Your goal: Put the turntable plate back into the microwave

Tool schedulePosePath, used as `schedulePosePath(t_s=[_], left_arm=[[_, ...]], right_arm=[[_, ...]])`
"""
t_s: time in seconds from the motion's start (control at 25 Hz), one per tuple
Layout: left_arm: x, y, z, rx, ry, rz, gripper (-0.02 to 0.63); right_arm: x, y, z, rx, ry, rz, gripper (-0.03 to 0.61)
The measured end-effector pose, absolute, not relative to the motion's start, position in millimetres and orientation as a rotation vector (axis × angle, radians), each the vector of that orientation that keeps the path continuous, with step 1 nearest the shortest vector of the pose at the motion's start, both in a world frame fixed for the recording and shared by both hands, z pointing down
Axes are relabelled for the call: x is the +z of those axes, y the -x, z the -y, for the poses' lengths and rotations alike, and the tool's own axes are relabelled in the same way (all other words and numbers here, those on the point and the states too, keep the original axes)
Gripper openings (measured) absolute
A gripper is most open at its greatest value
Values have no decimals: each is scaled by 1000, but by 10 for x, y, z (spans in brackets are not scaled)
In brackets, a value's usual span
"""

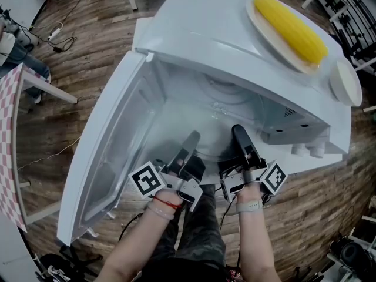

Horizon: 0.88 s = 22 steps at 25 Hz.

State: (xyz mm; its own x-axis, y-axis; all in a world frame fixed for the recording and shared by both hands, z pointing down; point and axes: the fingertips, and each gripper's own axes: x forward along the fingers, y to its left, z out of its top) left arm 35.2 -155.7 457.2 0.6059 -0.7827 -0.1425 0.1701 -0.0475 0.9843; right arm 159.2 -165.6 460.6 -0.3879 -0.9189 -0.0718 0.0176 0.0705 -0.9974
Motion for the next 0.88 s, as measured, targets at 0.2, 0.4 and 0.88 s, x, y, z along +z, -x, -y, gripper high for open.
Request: schedulePosePath(t_s=[0.2,0.4,0.88], left_arm=[[4562,-399,1541,-774,-1461,564,35],[4560,-408,1506,-756,-1460,537,37],[4571,-358,1517,-849,-1345,548,38]], right_arm=[[4610,-1606,1708,-1437,948,-1508,41],[4621,-1602,1738,-1433,953,-1504,41],[4571,-1535,1756,-1405,995,-1545,41]])
